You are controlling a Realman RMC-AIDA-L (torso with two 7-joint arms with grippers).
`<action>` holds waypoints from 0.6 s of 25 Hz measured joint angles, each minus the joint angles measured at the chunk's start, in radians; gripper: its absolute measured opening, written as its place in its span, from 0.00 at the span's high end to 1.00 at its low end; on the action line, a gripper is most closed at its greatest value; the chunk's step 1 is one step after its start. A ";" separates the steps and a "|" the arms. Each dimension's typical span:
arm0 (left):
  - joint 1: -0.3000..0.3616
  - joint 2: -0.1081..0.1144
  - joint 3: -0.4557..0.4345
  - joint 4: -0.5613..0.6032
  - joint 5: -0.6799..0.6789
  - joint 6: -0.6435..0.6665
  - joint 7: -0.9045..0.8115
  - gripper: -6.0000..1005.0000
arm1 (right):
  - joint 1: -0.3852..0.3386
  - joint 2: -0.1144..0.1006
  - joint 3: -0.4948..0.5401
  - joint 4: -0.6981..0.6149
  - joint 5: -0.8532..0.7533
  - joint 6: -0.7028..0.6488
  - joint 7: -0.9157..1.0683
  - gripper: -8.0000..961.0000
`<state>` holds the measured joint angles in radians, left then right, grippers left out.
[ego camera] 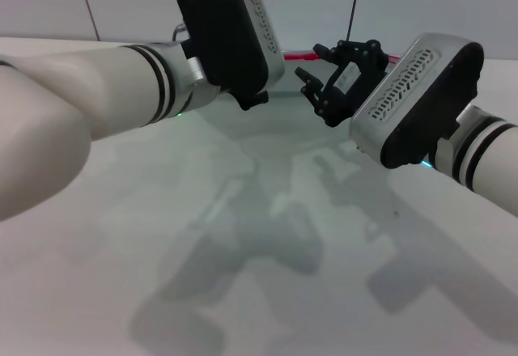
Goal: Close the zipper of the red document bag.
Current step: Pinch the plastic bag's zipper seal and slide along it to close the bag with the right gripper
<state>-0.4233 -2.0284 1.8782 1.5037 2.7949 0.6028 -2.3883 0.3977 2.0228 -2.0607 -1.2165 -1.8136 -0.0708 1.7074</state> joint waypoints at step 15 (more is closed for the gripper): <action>-0.019 -0.001 0.019 -0.013 0.000 0.000 0.000 0.94 | 0.027 0.000 -0.044 0.045 -0.001 0.084 0.000 0.72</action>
<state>-0.4426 -2.0292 1.8969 1.4908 2.7949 0.6027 -2.3883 0.4248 2.0233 -2.1042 -1.1713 -1.8147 0.0128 1.7074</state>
